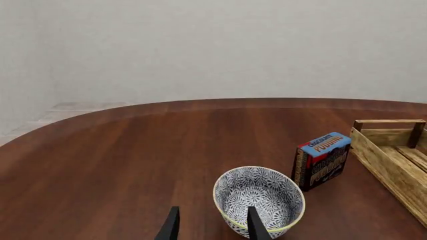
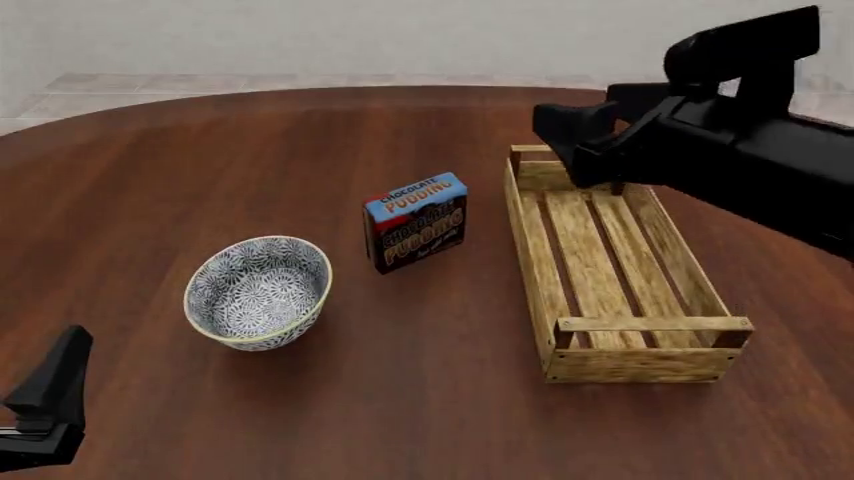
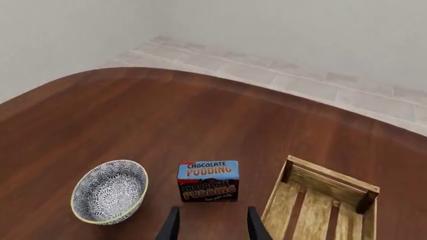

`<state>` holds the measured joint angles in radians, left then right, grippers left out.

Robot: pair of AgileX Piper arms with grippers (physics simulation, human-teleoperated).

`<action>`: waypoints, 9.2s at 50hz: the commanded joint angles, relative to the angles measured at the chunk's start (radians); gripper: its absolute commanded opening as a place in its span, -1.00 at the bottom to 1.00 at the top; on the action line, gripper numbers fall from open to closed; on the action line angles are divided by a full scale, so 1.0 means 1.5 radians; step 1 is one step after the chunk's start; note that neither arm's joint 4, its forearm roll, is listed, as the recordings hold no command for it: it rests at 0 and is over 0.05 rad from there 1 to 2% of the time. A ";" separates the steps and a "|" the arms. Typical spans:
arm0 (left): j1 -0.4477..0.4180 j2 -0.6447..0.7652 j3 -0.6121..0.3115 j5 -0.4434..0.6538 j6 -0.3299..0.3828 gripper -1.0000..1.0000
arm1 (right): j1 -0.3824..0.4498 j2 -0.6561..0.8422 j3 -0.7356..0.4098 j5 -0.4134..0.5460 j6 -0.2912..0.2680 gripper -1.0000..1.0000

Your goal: Pick up the bowl on the left and put it in the tray.

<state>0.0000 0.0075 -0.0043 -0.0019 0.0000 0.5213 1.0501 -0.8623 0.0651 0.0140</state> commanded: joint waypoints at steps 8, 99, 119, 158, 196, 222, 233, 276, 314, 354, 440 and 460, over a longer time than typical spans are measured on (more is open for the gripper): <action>0.000 0.000 0.000 0.000 0.000 1.00 | 0.060 0.119 -0.058 -0.016 0.037 1.00; 0.000 0.000 0.000 0.000 0.000 1.00 | 0.176 0.436 -0.288 0.002 0.094 1.00; 0.000 0.000 0.000 0.000 0.000 1.00 | 0.177 0.510 -0.335 0.001 0.122 1.00; 0.000 0.000 0.000 0.000 0.000 1.00 | 0.187 0.642 -0.401 0.010 0.128 1.00; 0.000 0.000 0.000 0.000 0.000 1.00 | 0.204 0.691 -0.390 -0.024 0.158 1.00; 0.000 0.000 0.000 0.000 0.000 1.00 | 0.217 0.703 -0.358 -0.058 0.178 1.00; 0.000 0.000 0.000 0.000 0.000 1.00 | 0.217 0.705 -0.339 -0.079 0.189 1.00; 0.000 0.000 0.000 0.000 0.000 1.00 | 0.222 0.780 -0.361 -0.092 0.211 1.00; 0.000 0.000 0.000 0.000 0.000 1.00 | 0.214 0.677 -0.265 -0.147 0.185 -1.00; 0.000 0.000 0.000 0.000 0.000 1.00 | 0.218 0.555 -0.191 -0.143 0.171 -1.00; 0.000 0.000 0.000 0.000 0.000 1.00 | 0.166 0.376 -0.131 -0.089 0.141 -1.00; 0.000 0.000 0.000 0.000 0.000 1.00 | 0.153 0.337 -0.122 -0.077 0.144 -1.00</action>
<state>0.0000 0.0075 -0.0043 -0.0019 0.0000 0.7634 1.5883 -1.0477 -0.0567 0.2245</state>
